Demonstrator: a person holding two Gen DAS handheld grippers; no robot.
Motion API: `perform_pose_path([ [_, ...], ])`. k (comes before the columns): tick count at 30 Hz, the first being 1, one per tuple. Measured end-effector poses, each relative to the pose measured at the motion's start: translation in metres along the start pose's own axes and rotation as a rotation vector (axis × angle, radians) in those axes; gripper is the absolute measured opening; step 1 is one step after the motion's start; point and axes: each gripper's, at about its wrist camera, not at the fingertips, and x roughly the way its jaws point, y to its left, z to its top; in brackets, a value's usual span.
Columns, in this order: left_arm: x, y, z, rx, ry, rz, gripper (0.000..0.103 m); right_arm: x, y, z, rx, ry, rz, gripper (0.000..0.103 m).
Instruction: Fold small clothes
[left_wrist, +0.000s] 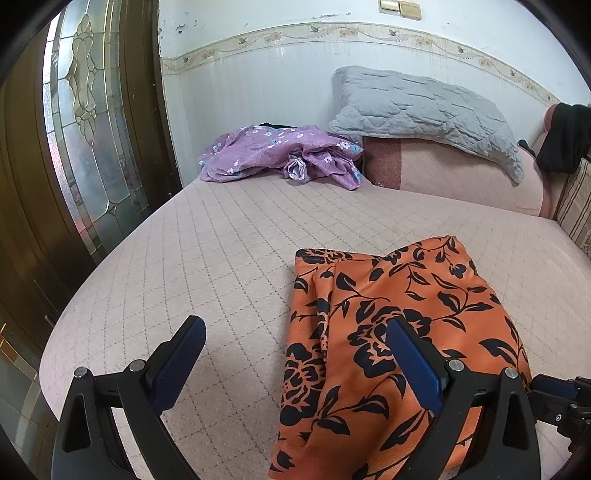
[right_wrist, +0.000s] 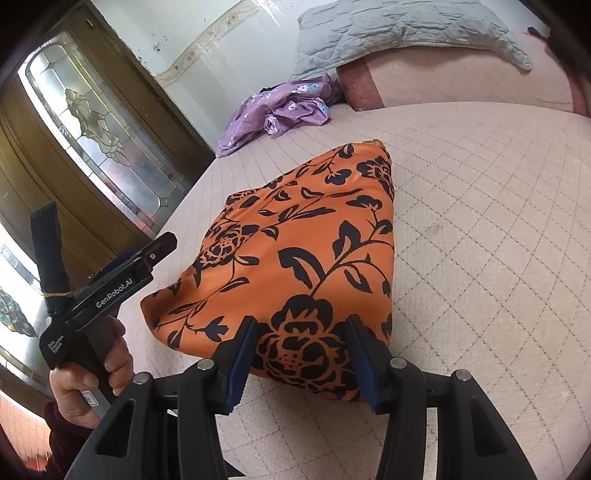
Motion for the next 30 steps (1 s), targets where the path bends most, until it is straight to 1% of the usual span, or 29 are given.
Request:
perform_pose_path([
  [11,0.001,0.004,0.000,-0.011,0.002,0.013,0.098,-0.010,0.015,0.011,-0.057,-0.050,0.023,0.052],
  [15,0.002,0.004,0.000,-0.008,0.002,0.013,0.098,-0.003,0.019,0.011,-0.061,-0.038,0.030,0.052],
  [18,0.002,0.004,0.000,-0.007,0.003,0.012,0.098,0.008,0.017,0.007,-0.058,-0.007,0.021,0.052],
  [25,0.003,0.004,-0.001,-0.005,0.009,0.014,0.098,0.010,0.014,0.004,-0.046,-0.011,0.032,0.053],
  [30,0.004,0.005,-0.001,-0.001,0.015,0.018,0.098,0.003,0.012,0.005,-0.025,-0.027,0.048,0.053],
])
